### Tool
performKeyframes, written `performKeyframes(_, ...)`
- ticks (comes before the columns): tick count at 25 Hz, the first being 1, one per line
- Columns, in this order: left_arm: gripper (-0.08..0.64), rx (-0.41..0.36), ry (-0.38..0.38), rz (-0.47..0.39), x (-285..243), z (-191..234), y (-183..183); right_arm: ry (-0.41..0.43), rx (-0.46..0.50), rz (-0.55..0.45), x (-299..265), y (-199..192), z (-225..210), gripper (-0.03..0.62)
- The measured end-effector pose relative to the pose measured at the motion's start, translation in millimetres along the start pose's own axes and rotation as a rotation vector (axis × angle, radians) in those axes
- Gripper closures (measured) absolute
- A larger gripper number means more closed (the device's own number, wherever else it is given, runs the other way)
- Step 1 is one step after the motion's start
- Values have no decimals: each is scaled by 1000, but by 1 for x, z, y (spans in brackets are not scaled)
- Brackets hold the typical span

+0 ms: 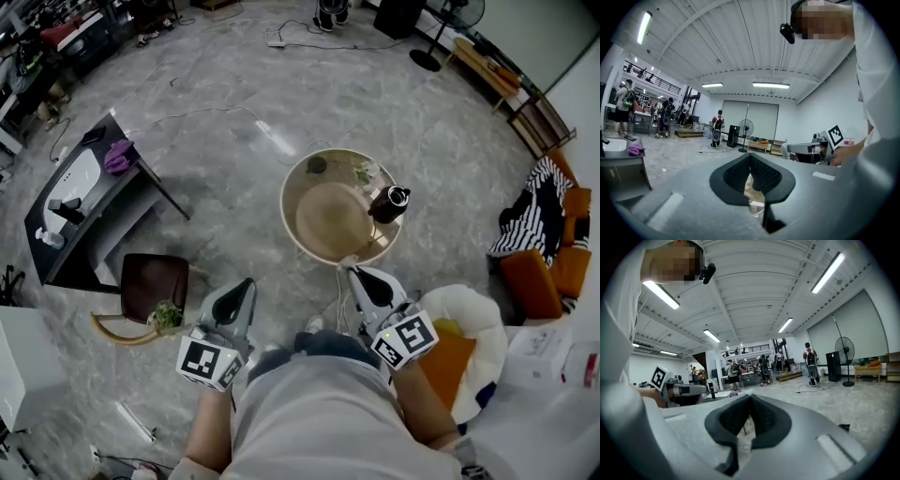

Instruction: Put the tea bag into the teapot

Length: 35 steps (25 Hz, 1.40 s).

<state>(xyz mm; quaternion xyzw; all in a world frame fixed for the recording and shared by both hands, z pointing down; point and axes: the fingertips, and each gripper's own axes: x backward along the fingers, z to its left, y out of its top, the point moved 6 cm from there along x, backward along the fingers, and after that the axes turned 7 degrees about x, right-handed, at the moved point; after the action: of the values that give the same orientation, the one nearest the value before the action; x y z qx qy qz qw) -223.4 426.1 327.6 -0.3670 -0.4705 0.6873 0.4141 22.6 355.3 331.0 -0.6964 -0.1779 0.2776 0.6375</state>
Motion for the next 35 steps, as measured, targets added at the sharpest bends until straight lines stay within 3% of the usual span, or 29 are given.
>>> performKeyframes(3,552,36,-29,-1,-39,-10,-3,-6,-16,-21,2,1,-28,589)
performKeyframes(11,552,2,-110,59,-129,-9,9,-94,-41,-54,-9,6,-98,589)
performKeyframes(15,552,-6,-148,75,-178,24,19,-153,-37,-45,-40,6,-133,589)
performKeyframes(22,552,-18,-304,129,-260,92,50,-280,-68,-19,-113,18,-174,589)
performKeyframes(29,552,-17,-431,171,-327,153,74,-398,-83,2,-180,34,-192,589)
performKeyframes(35,552,-6,-530,208,-363,179,76,-488,-91,23,-201,41,-196,589)
